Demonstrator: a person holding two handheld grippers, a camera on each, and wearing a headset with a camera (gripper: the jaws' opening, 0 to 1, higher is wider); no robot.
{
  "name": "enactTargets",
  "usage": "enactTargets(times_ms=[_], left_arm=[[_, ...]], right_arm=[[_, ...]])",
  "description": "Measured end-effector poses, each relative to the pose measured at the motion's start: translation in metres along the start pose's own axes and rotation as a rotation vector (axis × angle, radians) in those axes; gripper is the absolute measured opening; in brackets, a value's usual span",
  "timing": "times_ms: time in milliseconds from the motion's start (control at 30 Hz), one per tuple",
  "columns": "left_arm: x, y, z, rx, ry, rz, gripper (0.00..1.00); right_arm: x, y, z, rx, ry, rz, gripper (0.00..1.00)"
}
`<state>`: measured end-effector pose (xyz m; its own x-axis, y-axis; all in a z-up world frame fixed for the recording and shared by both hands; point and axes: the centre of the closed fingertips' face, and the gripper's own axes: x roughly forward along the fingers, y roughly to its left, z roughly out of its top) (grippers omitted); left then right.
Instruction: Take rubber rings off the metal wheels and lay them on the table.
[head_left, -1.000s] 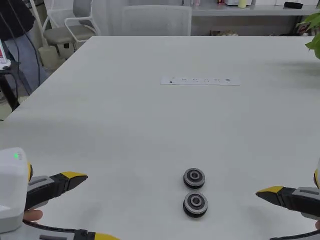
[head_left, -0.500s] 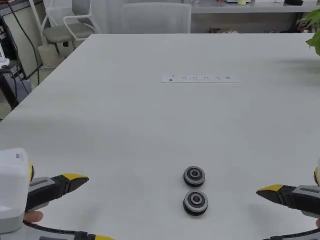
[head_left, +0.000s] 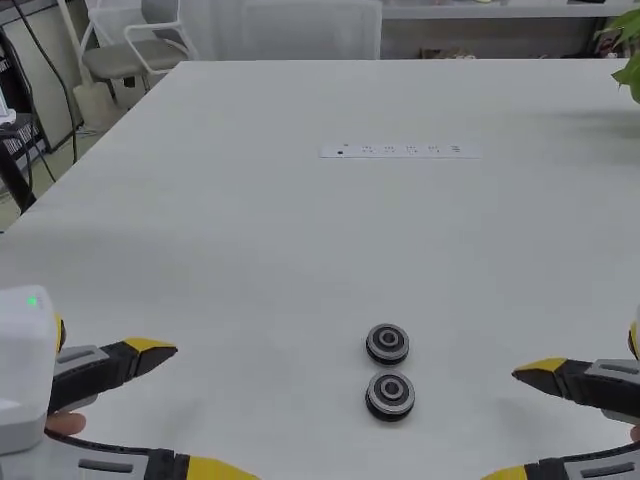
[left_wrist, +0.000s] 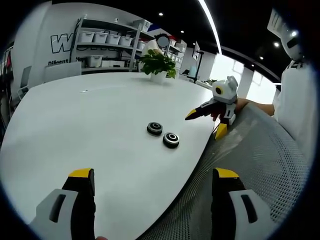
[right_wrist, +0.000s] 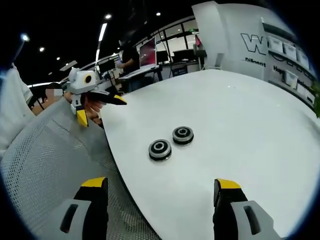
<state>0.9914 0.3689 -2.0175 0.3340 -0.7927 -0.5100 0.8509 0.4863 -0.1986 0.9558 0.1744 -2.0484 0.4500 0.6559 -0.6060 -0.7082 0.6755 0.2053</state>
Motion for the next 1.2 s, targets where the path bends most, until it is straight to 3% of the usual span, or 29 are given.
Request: enactTargets(times_ms=[1200], left_arm=[[0.0003, -0.0019, -0.001, 0.005, 0.006, -0.008, 0.95]], right_arm=[[-0.0023, -0.0024, 0.0028, 0.017, -0.02, -0.012, 0.86]])
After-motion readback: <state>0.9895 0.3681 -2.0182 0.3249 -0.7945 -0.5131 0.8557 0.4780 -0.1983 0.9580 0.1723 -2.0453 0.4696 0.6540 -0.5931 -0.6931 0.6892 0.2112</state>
